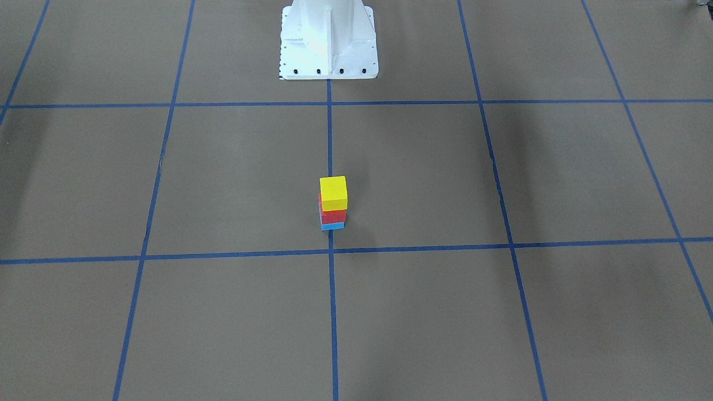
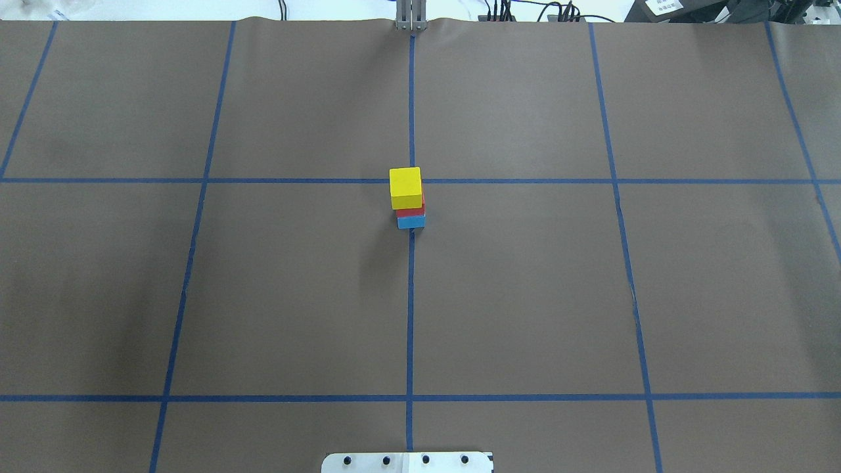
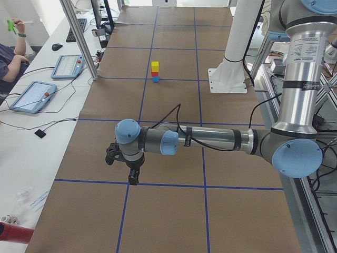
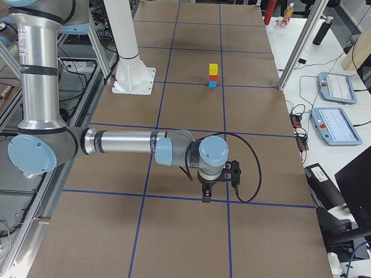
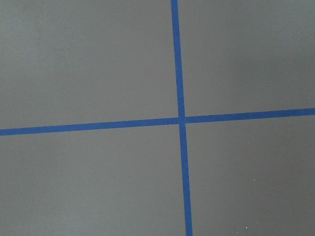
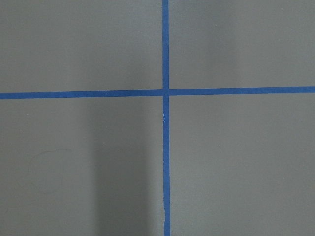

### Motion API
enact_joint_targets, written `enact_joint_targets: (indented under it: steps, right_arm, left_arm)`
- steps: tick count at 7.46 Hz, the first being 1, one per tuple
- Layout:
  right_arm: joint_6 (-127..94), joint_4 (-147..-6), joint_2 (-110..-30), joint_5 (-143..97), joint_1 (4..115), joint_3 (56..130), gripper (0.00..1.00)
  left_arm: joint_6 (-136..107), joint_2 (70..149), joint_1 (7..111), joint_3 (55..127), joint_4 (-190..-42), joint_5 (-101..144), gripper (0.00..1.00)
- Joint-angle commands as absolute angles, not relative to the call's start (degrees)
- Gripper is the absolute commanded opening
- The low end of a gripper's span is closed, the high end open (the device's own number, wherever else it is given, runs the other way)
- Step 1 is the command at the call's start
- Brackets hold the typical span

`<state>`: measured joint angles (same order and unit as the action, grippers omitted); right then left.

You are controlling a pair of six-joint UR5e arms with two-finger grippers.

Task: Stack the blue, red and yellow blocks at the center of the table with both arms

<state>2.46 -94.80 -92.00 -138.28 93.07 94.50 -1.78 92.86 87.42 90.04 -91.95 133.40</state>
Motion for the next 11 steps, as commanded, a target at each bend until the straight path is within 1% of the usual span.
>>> enact_joint_targets:
  steps: [1, 11]
  right_arm:
    - [2.5, -94.8, -92.3, -138.3, 93.1, 94.3, 0.99]
    - [2.5, -94.7, -92.8, -135.5, 92.9, 94.5, 0.99]
  left_arm:
    - [-1.8, 92.9, 87.5, 90.3, -91.5, 133.7, 1.00]
    - [-1.8, 92.8, 87.7, 89.9, -91.5, 133.6, 1.00]
